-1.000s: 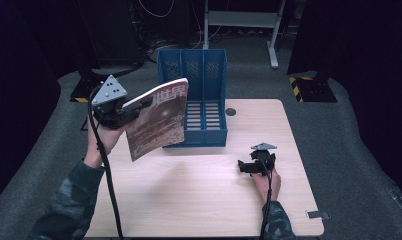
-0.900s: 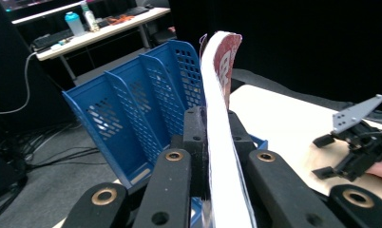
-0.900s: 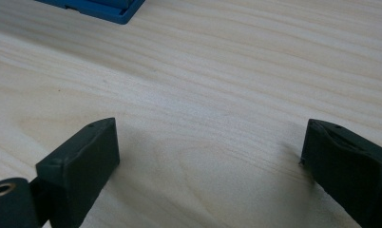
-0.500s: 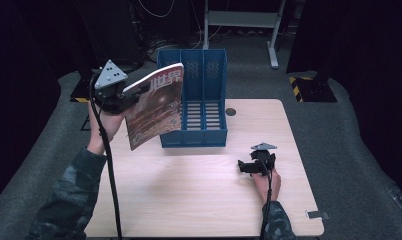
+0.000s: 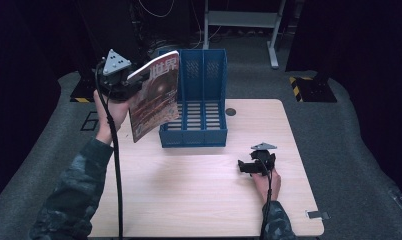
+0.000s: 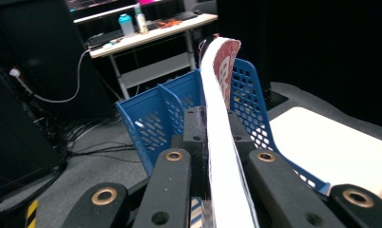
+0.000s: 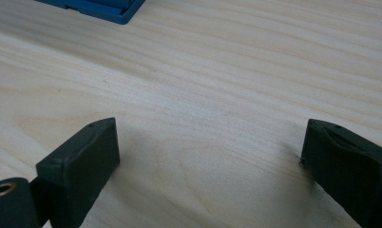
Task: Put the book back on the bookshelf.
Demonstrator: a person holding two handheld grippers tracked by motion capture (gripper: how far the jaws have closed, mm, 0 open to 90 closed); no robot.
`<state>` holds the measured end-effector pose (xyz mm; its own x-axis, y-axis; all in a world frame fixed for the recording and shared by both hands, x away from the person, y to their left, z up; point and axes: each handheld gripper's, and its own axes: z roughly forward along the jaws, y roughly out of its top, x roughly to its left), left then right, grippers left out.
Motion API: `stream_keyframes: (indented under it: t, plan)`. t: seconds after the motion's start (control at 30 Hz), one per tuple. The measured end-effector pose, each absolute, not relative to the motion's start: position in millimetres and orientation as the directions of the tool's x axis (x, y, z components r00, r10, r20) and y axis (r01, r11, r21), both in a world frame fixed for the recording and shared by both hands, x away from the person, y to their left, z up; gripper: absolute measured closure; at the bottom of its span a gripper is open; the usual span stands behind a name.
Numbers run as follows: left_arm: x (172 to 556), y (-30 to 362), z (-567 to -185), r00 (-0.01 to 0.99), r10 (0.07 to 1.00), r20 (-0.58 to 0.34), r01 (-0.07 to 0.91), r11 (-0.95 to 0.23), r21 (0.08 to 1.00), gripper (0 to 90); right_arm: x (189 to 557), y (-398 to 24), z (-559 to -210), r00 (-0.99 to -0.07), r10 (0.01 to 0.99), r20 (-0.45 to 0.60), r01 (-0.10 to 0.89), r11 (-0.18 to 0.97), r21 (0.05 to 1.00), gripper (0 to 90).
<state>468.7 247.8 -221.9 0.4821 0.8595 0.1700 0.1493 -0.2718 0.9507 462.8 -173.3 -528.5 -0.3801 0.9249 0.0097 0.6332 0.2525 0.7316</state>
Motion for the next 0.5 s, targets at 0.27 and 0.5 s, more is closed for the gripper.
stream_keyframes:
  t: [0.27,0.5]
  plan:
    - [485.9,243.8,-224.8,0.434,0.887,0.155,0.173,-0.252,0.952,83.7,463.0,-173.4,-528.5,-0.381,0.924,0.009,0.632,0.254,0.732,5.0]
    - [502.1,238.6,-225.4,0.403,0.906,0.126,0.195,-0.22,0.956,83.7,463.0,-173.5,-528.4,-0.382,0.924,0.009,0.632,0.255,0.732,5.1]
